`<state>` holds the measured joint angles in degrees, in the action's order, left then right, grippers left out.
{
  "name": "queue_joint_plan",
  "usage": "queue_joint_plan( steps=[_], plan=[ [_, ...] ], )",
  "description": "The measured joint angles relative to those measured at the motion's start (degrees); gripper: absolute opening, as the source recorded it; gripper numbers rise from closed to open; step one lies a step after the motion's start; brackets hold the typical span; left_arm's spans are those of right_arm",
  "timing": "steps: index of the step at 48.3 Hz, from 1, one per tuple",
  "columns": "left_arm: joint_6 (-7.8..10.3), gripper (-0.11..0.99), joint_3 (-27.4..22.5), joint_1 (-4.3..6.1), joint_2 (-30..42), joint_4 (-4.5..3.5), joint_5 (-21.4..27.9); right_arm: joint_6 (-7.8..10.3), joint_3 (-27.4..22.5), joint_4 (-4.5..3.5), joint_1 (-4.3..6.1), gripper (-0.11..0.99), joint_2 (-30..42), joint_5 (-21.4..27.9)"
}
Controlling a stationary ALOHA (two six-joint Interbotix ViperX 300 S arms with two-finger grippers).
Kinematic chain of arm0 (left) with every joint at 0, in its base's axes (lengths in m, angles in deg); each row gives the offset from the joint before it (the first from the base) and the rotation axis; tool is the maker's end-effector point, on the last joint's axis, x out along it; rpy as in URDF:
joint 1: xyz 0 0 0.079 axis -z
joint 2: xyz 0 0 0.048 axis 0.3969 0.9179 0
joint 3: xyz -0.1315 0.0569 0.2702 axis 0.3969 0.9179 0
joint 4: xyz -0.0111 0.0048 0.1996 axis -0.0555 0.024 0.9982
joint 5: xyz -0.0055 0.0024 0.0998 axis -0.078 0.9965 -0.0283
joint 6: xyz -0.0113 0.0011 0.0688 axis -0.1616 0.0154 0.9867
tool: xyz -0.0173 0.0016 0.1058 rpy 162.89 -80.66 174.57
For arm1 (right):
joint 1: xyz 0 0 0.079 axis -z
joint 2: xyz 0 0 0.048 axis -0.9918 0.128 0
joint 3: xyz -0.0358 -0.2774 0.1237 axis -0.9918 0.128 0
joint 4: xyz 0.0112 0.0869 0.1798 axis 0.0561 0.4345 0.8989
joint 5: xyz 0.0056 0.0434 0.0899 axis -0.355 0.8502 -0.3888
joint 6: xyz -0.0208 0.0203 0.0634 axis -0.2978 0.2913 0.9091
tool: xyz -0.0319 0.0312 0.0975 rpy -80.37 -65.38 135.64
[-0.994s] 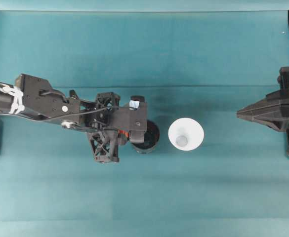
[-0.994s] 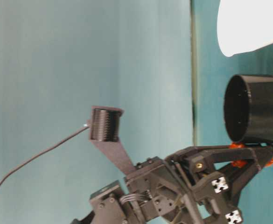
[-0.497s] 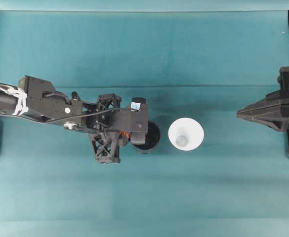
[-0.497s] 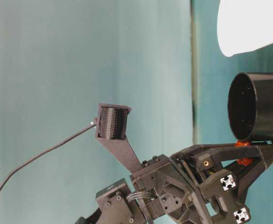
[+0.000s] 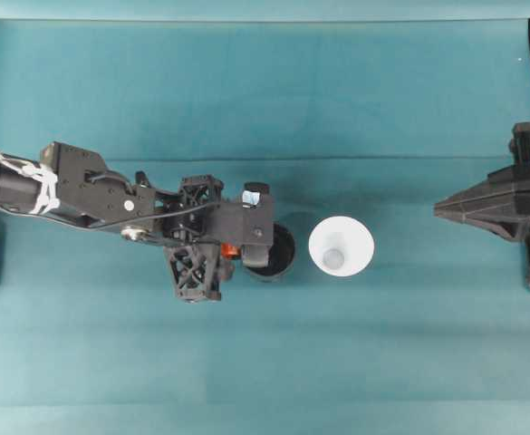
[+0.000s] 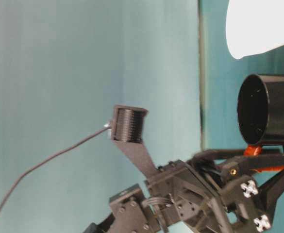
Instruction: Put the paper cup into the moved red handle cup holder.
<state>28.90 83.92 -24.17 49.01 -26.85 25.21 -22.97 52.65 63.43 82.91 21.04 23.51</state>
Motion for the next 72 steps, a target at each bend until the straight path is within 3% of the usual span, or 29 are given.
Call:
queue_joint_plan(
  steps=[3, 11, 17, 25, 33, 44, 50, 57, 59, 65, 67, 72],
  plan=[
    [0.00, 0.97, 0.00, 0.00, 0.09, 0.00, -0.09, -0.09, 0.00, 0.00, -0.09, -0.11, 0.00, 0.00],
    [0.09, 0.95, 0.00, -0.09, 0.09, 0.00, 0.44, -0.09, 0.00, 0.00, 0.00, -0.11, -0.09, 0.18],
    [0.35, 0.95, 0.00, -0.09, -2.02, 0.00, 4.92, -0.09, 0.00, -0.09, 0.00, -0.11, -0.09, 1.05],
    [2.02, 0.95, 0.09, -0.09, -10.20, 0.00, 12.57, 0.35, 0.00, -0.09, 0.00, -0.11, -0.09, 3.78],
    [2.72, 0.95, 0.88, -0.09, -20.65, 0.09, 16.52, 1.67, -0.35, 0.00, 0.53, -0.11, -0.35, 7.21],
    [2.20, 0.94, 4.04, 0.09, -31.11, 0.00, 20.21, 2.55, -4.57, 0.00, 1.67, -0.10, -0.88, 17.67],
    [2.11, 0.94, 5.71, 0.18, -35.07, 0.00, 21.01, 5.10, -7.82, 0.00, 2.46, -0.06, -0.88, 24.70],
    [1.93, 0.94, 7.91, 0.18, -38.94, 0.00, 21.18, 10.46, -11.25, 0.09, 4.48, 0.11, -0.09, 33.40],
    [2.02, 0.94, 8.44, 0.18, -39.81, 0.00, 21.18, 12.04, -11.87, 0.09, 5.01, 0.20, 0.44, 35.33],
    [1.85, 0.94, 9.32, 0.18, -41.31, 0.09, 21.18, 17.49, -13.80, 0.26, 5.27, 0.56, 1.67, 38.85],
    [1.93, 0.94, 9.40, 0.18, -41.57, 0.09, 21.18, 18.54, -14.50, 0.26, 5.36, 0.68, 2.37, 39.11],
    [1.93, 0.94, 9.58, 0.18, -41.75, 0.09, 21.27, 18.98, -16.17, 0.26, 5.27, 0.93, 4.57, 39.38]
  ],
)
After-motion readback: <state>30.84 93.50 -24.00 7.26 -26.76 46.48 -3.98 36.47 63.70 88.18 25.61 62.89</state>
